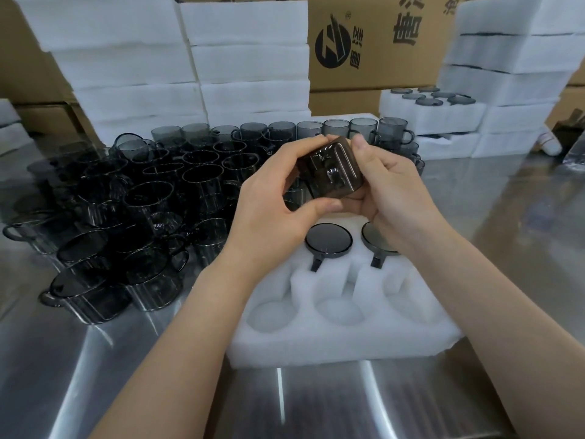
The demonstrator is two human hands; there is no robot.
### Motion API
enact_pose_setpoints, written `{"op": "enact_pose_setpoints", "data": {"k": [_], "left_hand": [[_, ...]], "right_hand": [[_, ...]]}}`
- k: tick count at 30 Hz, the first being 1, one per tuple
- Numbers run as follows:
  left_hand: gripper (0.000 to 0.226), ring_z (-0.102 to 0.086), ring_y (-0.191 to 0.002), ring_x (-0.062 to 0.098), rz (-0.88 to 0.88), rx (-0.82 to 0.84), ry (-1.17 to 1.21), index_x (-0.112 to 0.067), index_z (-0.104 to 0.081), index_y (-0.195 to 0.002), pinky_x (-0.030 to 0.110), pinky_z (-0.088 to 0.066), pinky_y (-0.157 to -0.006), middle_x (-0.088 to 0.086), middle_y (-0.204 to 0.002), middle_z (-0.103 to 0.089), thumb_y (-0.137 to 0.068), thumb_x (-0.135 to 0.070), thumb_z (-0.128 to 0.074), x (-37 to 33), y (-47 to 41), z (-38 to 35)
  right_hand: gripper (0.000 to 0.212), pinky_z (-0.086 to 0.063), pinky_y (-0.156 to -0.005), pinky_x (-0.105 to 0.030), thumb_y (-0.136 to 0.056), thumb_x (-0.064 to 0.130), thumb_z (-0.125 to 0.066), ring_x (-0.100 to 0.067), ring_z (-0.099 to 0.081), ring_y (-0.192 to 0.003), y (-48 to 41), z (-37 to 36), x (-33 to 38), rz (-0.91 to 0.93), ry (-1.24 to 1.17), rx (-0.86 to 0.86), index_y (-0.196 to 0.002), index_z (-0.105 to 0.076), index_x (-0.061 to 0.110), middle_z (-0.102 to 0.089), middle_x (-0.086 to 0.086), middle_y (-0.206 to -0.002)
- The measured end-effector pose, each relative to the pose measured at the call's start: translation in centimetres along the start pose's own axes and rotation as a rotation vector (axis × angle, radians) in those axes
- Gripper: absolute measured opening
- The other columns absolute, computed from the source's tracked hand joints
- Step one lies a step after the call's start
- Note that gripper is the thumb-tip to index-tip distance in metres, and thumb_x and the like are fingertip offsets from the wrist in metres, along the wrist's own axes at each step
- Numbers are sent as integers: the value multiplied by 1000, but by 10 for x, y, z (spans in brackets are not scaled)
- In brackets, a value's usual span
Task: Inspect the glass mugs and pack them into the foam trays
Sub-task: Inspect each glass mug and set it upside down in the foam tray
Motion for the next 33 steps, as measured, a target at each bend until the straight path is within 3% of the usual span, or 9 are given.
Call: {"op": "enact_pose_setpoints", "data": {"k": [7, 10, 13, 17, 24, 26, 29, 31, 33], "left_hand": [[61, -51, -130, 8, 82, 79, 114, -20, -47, -130, 31, -39, -110, -1, -137, -55, -77, -9, -74, 11, 2, -4], [64, -45, -131, -4, 134, 84, 36, -28, -49, -125, 20, -37, -109, -11, -145, -48, -69, -24, -80, 12, 1, -4], [79, -50, -121, -9, 143, 62, -59, -23, -48, -135, 11, -38, -102, -20, -130, -54, -66, -29, -87, 11, 0, -4], [77, -53, -123, 0, 96, 41, -90, -21, -53, -138, 24, -41, -107, -11, -130, -60, -69, -19, -87, 6, 0, -3], [76, -45, -135, 8, 15, 82, -17, -23, -49, -137, 38, -38, -113, -7, -141, -54, -69, -11, -80, 0, 2, -4], [75, -35, -143, 9, -17, 94, -19, -29, -47, -135, 33, -33, -117, -8, -148, -47, -71, -7, -79, 0, 2, -4], [75, -21, -149, 12, -24, 122, -18, -39, -45, -131, 12, -31, -109, -8, -154, -38, -75, 1, -75, 1, 2, -5], [78, -19, -150, 15, 2, 127, -16, -44, -43, -127, 3, -32, -100, -7, -154, -39, -74, 4, -74, 2, 2, -5], [77, -29, -146, 11, 7, 122, -33, -40, -42, -130, 9, -34, -104, -8, -150, -44, -73, -1, -76, 1, 2, -5]], "right_hand": [[58, -55, -87, -45, -89, 55, -51, -31, -65, -110, 1, -19, -19, -271, -280, 329, -128, -59, 14, -65, -16, -124], [49, -59, -79, -43, -96, 49, -49, -34, -71, -94, -3, -11, -16, -161, -86, 204, -115, -67, 8, -71, -20, -109], [38, -59, -78, -44, -98, 43, -48, -32, -72, -95, -3, -8, -10, 1, 108, 115, -109, -71, 15, -74, -13, -104], [36, -59, -70, -38, -98, 42, -48, -30, -72, -93, -3, -7, -6, 14, 56, 70, -97, -75, 18, -75, -13, -100], [36, -57, -55, -33, -103, 29, -45, -30, -72, -79, -4, -4, -7, -106, -123, 52, -106, -69, 3, -73, -19, -96], [42, -58, -62, -34, -100, 34, -46, -30, -70, -91, -4, -9, -12, -191, -240, 134, -119, -64, 2, -70, -19, -110], [59, -55, -90, -40, -94, 52, -44, -31, -59, -122, 3, -24, -19, -337, -359, 399, -139, -51, 15, -60, -13, -135], [64, -55, -91, -42, -89, 57, -46, -33, -61, -118, 7, -29, -18, -361, -370, 502, -141, -49, 20, -59, -12, -136], [66, -57, -85, -44, -84, 56, -54, -32, -68, -101, 7, -28, -18, -344, -351, 472, -136, -53, 16, -63, -14, -128]]}}
Point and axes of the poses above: each hand's wrist, its own y-axis away from the middle knuckle, its own z-axis out of the back of the hand, x = y × z, the point moved 7 cm from there along -y, towards the middle knuckle
